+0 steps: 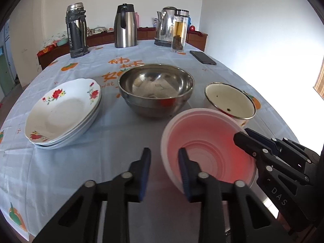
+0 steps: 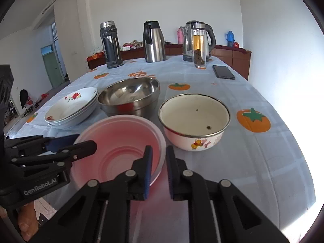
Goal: Organize plates and bowls
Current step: 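Close the left tool on the pink plastic bowl rim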
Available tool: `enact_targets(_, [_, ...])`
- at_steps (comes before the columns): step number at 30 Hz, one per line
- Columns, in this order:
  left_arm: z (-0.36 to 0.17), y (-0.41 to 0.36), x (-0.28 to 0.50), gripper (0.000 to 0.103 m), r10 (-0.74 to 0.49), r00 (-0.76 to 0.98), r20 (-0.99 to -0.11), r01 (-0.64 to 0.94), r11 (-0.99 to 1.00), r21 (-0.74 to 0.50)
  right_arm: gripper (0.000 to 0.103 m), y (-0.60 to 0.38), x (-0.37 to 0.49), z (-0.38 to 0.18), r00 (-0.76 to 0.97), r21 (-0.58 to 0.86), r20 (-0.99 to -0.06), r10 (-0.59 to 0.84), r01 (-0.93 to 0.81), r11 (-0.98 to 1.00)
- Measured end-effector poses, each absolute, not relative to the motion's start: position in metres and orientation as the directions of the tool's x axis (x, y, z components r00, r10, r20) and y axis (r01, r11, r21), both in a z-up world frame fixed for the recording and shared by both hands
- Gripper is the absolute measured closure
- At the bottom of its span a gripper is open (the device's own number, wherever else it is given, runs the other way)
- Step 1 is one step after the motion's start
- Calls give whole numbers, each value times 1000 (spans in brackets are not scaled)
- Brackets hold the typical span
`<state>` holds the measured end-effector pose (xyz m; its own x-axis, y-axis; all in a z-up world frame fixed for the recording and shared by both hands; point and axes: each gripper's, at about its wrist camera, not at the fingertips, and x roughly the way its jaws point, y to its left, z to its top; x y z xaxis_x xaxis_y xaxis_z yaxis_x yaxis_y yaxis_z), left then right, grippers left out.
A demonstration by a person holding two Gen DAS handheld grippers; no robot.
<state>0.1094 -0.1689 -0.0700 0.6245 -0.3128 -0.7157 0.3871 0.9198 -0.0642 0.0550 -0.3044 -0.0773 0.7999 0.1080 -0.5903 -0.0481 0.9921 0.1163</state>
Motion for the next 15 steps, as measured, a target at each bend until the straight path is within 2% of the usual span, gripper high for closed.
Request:
enact_targets(11, [-69, -168, 107, 81, -304, 633, -712, 384, 922, -53, 93, -296, 56, -74, 800, 109, -589, 115, -63, 992])
enact_targets(15, [-67, -164, 109, 85, -300, 634, -712, 370, 927, -61, 93, -293, 55, -70, 806, 117, -579, 123, -67, 991])
